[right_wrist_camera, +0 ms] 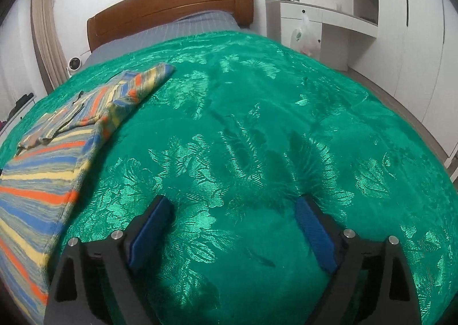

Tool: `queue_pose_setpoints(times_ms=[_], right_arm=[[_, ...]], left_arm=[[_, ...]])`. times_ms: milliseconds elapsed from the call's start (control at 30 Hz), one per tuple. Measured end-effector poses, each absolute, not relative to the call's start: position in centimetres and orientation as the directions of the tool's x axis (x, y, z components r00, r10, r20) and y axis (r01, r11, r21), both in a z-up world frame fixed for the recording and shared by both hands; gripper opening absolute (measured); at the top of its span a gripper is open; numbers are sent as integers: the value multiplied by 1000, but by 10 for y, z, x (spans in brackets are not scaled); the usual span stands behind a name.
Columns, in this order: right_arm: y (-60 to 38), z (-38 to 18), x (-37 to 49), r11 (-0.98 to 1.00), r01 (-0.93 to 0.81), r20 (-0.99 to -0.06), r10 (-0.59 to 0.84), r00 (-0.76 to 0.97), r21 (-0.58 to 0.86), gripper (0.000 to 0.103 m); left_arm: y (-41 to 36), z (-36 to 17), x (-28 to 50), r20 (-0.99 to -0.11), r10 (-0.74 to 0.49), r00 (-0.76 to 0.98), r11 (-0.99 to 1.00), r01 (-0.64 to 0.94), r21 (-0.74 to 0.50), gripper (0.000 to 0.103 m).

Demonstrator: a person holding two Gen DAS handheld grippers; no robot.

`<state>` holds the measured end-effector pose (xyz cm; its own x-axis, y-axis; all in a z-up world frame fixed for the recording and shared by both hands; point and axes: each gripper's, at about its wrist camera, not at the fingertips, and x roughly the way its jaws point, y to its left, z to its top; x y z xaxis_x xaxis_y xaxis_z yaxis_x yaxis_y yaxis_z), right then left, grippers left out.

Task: Fold small clothes

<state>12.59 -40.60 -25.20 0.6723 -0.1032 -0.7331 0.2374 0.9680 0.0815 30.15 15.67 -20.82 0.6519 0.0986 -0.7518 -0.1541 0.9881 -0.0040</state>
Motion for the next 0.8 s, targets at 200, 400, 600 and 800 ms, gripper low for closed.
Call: queue_pose_setpoints(times_ms=[200, 400, 600, 800], right_arm=[[-406, -252, 125, 968, 238, -732, -107, 673, 77, 90], [-406, -252, 125, 968, 238, -732, -107, 673, 76, 90], [-405, -252, 125, 968, 238, -732, -110, 672, 73, 90], [-405, -253, 126, 969, 238, -734, -113, 670, 69, 90]], left_arm=[[157, -208, 301, -752, 98, 652, 988, -154, -5, 103], [157, -208, 301, -752, 99, 652, 988, -154, -4, 103], [157, -208, 301, -752, 98, 652, 988, -154, -5, 103], [157, -208, 301, -752, 98, 652, 988, -154, -4, 103]])
